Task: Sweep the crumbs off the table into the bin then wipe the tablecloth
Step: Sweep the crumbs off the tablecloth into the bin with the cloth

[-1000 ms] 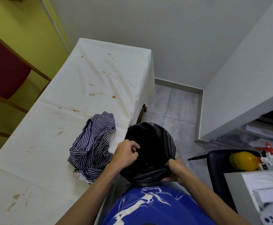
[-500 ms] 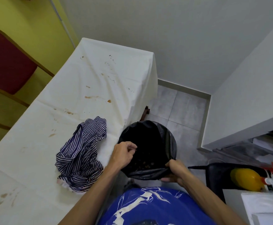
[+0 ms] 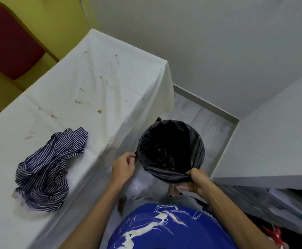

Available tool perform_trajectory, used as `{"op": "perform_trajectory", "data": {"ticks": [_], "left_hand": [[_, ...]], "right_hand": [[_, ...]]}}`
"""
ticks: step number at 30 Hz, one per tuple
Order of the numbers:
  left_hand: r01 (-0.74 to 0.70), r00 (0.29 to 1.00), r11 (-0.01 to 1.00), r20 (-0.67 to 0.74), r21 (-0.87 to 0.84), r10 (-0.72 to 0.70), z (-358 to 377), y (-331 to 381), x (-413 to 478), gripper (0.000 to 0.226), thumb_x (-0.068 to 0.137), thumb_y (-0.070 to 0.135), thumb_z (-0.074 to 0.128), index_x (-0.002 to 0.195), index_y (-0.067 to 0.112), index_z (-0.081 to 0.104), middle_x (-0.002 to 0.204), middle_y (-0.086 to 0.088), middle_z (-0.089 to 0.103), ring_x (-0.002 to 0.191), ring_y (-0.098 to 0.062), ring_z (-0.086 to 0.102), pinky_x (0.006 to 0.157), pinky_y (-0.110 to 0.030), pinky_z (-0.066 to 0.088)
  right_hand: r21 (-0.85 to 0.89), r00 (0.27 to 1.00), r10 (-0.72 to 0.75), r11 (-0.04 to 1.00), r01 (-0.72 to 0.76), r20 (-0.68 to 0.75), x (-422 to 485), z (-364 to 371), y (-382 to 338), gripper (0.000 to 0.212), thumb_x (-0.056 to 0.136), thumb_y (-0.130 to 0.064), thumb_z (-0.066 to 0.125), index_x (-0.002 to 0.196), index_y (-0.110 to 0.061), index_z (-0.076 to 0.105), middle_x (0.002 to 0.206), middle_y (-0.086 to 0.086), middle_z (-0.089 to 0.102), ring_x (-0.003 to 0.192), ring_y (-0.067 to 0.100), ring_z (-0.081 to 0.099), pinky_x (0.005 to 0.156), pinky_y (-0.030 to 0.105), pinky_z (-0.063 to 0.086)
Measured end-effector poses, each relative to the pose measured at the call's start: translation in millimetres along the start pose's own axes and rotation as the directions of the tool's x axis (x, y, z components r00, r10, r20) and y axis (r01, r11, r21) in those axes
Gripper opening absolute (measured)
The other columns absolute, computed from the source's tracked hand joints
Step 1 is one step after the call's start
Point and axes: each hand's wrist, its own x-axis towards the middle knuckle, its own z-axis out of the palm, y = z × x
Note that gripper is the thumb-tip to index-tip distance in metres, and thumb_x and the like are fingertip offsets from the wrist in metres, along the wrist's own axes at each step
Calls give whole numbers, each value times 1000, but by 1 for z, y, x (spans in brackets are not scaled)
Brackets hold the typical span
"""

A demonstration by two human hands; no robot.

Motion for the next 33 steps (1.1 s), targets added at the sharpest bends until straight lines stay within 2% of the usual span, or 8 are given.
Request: {"op": "perform_trajectory", "data": {"ticks": [2, 5, 8, 14, 19, 25, 28, 33], "left_hand": [[57, 998, 993, 2, -99, -57, 13, 16, -5, 22, 99, 30, 55, 111, 18, 69, 99, -6, 74, 92, -23, 70, 78, -30, 53], [197, 977, 957, 128, -213, -173, 32, 50, -6, 43, 101, 50, 44, 103, 13, 67, 89, -4, 71, 71, -8, 65, 59, -19, 49], [313, 929, 913, 286, -260, -236, 53, 65, 5, 61, 92, 68, 43, 101, 11, 65, 94, -5, 70, 81, -16, 69, 71, -40, 61], [487, 834, 837, 415, -249, -362, 86, 69, 44, 19, 93, 23, 61, 110, 13, 61, 111, -11, 68, 86, -23, 71, 67, -37, 61], [587, 779, 770, 433, -249, -454, 131, 39, 74, 23, 89, -4, 54, 109, 1, 63, 97, -16, 67, 83, -30, 67, 79, -49, 61], [665, 736, 698, 393, -265, -551, 212, -27, 142, 29, 87, -8, 53, 111, 5, 63, 113, -16, 67, 97, -32, 67, 82, -45, 61], [701, 711, 647, 374, -300, -596, 260, -56, 181, 21, 90, -10, 54, 107, 3, 56, 103, -14, 62, 93, -33, 63, 77, -40, 60], [705, 709, 644, 281, -298, -647, 333, -104, 241, 23, 77, 1, 61, 99, -3, 65, 106, -18, 68, 97, -36, 66, 88, -50, 58]], "right_hand": [[11, 1000, 21, 1000, -22, 12, 9, -11, -10, 32, 100, -1, 34, 131, 3, 42, 97, 34, 69, 57, 36, 73, 41, 33, 56], [21, 999, 38, 999, -38, 2, 24, -30, -26, 38, 100, -2, 33, 138, 2, 37, 96, 34, 68, 57, 35, 73, 42, 35, 57], [-6, 999, 40, 999, -40, 10, 35, -39, -40, 39, 101, 0, 32, 139, 2, 37, 86, 30, 67, 57, 34, 72, 42, 34, 57], [-31, 994, 107, 994, -106, 28, 72, -43, -54, 40, 102, -1, 33, 141, 6, 38, 93, 27, 67, 52, 29, 72, 44, 34, 59], [-41, 979, 194, 981, -192, 57, 131, -45, -40, 37, 103, -3, 39, 139, 4, 42, 90, 23, 67, 53, 27, 72, 46, 33, 60], [-45, 967, 253, 967, -252, 19, 256, -28, -18, 41, 102, -5, 42, 142, -1, 40, 89, 24, 68, 50, 27, 72, 41, 30, 55], [-74, 975, 224, 972, -224, -5, 324, -20, -15, 39, 100, -3, 43, 139, -3, 44, 90, 21, 70, 50, 28, 71, 43, 33, 58], [-121, 978, 207, 970, -209, -29, 425, -13, -5, 29, 99, 2, 38, 126, -5, 46, 87, 18, 67, 65, 34, 69, 56, 42, 62]]}}
